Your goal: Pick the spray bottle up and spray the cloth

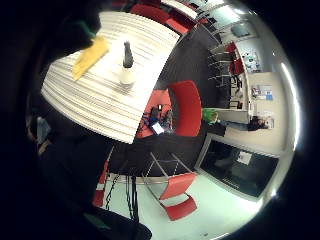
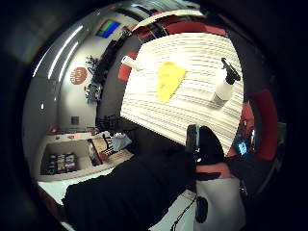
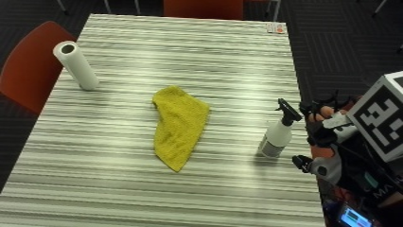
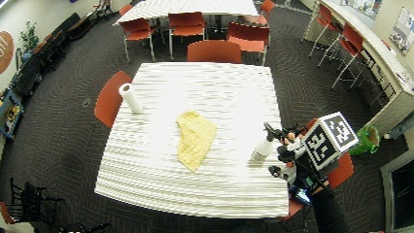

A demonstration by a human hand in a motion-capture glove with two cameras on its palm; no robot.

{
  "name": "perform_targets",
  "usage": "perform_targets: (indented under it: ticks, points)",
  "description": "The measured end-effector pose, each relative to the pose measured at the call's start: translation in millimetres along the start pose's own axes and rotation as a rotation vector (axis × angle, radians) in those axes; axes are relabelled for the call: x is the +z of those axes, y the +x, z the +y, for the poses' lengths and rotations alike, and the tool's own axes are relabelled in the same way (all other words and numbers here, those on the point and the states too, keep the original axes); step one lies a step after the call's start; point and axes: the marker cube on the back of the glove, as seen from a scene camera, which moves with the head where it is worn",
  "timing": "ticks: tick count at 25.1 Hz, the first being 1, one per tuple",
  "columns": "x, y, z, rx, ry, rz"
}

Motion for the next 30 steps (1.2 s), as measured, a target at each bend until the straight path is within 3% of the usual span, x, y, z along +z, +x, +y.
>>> perform_targets:
  ticks: [22,26,30]
  points:
    - [5.3,-4.5,-6.0,-0.012,-0.002,-0.04]
    - [11.2,1.3,-11.1,-0.015,0.027,-0.231]
    - [28.2,20.0,-13.8,0.021,0.085,-0.577]
